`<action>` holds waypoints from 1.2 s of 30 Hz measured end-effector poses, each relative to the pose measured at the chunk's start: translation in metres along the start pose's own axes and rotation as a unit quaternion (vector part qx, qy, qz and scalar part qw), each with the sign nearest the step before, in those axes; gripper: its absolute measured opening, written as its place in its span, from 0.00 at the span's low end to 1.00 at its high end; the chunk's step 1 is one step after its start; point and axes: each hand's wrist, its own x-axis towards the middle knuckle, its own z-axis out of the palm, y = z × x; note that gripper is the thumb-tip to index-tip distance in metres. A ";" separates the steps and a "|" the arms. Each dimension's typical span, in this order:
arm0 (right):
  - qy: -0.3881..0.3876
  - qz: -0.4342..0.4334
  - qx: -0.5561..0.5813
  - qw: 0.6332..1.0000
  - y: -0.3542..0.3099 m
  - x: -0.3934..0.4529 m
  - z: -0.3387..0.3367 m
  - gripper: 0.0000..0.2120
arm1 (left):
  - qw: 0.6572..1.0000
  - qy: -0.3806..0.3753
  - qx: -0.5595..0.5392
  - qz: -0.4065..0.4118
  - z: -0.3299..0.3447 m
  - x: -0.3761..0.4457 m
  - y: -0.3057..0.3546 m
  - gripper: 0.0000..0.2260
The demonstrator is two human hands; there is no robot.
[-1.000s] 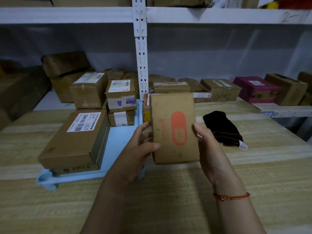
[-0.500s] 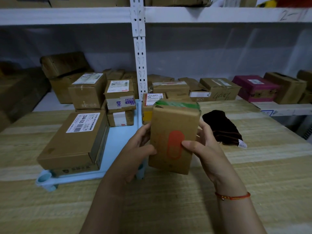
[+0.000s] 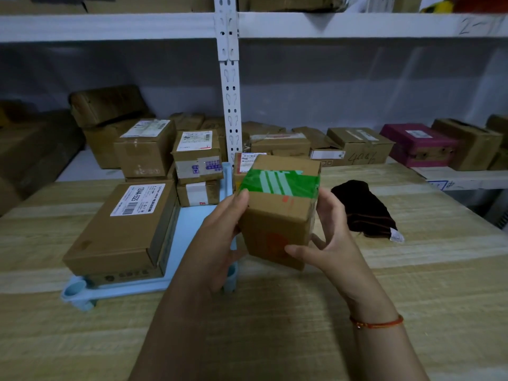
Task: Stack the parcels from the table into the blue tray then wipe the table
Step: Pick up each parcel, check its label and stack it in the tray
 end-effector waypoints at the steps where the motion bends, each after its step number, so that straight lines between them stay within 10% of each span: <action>1: -0.005 -0.001 -0.002 1.000 0.000 0.000 -0.001 0.52 | 1.000 0.000 -0.012 0.002 0.001 0.000 0.000 0.16; 19: -0.013 -0.029 -0.010 0.999 -0.022 -0.002 0.006 0.46 | 0.995 0.025 0.001 0.097 0.005 0.004 -0.011 0.19; 36: 0.117 0.122 0.265 0.949 -0.022 0.003 0.017 0.09 | 0.939 0.030 0.240 0.246 0.005 0.002 -0.015 0.23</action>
